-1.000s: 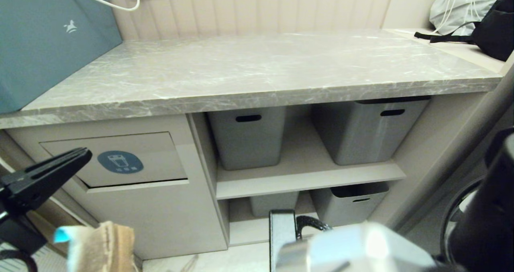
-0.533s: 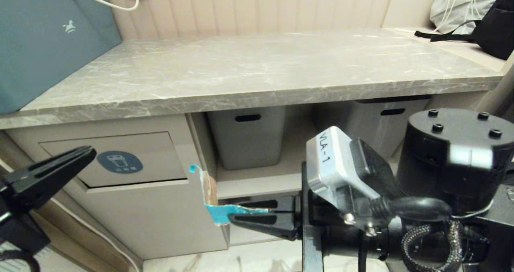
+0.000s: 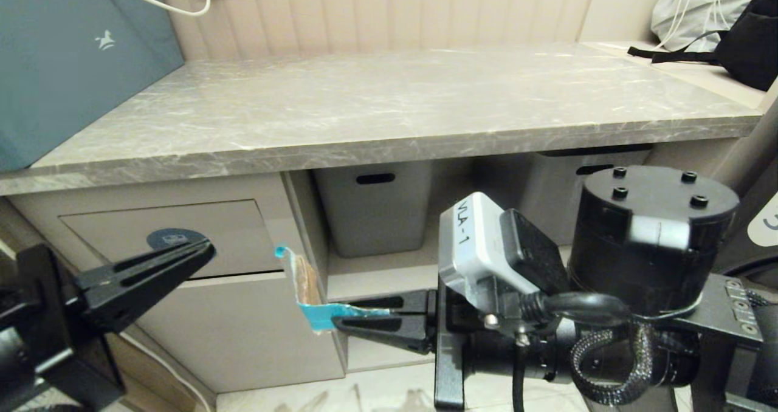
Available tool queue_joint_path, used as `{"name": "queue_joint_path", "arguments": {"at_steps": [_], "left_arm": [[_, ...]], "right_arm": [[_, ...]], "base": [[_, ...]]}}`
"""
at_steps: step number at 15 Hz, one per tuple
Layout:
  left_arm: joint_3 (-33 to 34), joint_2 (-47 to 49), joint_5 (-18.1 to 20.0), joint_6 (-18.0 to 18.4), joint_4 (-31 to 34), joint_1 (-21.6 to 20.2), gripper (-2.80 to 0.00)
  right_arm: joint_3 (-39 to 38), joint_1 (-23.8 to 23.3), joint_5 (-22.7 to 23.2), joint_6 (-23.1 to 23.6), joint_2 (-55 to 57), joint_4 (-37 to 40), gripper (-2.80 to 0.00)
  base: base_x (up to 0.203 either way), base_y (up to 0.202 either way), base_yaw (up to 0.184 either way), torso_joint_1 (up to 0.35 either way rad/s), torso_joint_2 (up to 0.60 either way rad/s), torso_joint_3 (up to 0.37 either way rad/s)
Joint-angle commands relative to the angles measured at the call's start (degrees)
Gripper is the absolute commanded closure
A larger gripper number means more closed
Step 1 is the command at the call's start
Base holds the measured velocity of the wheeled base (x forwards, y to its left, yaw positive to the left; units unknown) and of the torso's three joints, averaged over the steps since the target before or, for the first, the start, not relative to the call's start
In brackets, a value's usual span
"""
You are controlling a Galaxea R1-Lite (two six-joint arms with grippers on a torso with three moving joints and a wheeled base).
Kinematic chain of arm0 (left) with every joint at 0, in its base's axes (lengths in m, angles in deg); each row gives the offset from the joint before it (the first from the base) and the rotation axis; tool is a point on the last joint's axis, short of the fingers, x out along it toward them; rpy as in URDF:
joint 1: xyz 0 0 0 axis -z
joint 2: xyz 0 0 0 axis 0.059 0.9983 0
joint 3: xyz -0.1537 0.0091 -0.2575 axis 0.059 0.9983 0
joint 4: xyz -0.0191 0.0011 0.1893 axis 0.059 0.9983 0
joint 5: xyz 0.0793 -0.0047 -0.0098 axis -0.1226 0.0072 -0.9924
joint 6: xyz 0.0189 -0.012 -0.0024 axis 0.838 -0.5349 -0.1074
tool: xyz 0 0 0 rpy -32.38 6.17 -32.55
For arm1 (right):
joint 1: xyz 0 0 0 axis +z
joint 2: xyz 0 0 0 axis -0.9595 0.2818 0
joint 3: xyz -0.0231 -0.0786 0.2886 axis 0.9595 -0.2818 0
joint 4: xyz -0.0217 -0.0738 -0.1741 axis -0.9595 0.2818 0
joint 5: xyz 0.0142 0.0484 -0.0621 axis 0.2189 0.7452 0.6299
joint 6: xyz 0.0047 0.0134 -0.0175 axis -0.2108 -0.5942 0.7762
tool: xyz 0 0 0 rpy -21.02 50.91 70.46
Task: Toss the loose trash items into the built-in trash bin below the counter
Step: Hand it to the other hand
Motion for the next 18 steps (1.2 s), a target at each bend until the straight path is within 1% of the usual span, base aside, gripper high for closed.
{"name": "queue_joint_path", "arguments": {"at_steps": [1, 5, 9, 14, 15, 18], "left_arm": [[-0.48, 2.57, 0.09, 0.0, -0.22, 1.27, 0.0], [-0.31, 2.96, 0.03, -0.01, -0.15, 4.8, 0.0], [-0.37, 2.34, 0.03, 0.08, -0.16, 5.62, 0.0], [0.04, 2.43, 0.03, 0.08, -0.24, 5.67, 0.0], [0.04, 2.43, 0.03, 0.17, -0.24, 5.67, -2.8], [-0.05, 2.3, 0.03, 0.17, -0.24, 5.67, -2.8]], "right_arm": [[0.52, 0.04, 0.1, 0.13, 0.82, -0.24, 0.0], [4.09, 0.04, -0.06, 0.13, 0.79, -0.24, 0.0], [4.43, 0.04, -0.07, 0.22, 1.08, -0.24, 0.0], [4.31, -0.05, -0.16, 0.3, 0.29, -0.24, 0.0], [4.49, -0.05, -0.16, 0.22, 0.29, -0.29, 0.0], [4.17, -0.05, -0.25, 0.22, 0.29, -0.33, 0.0]], "base": [[0.0, 0.0, 0.0, 0.0, 0.0, 0.0], [0.0, 0.0, 0.0, 0.0, 0.0, 0.0], [0.0, 0.0, 0.0, 0.0, 0.0, 0.0], [0.0, 0.0, 0.0, 0.0, 0.0, 0.0], [0.0, 0.0, 0.0, 0.0, 0.0, 0.0], [0.0, 0.0, 0.0, 0.0, 0.0, 0.0]]}}
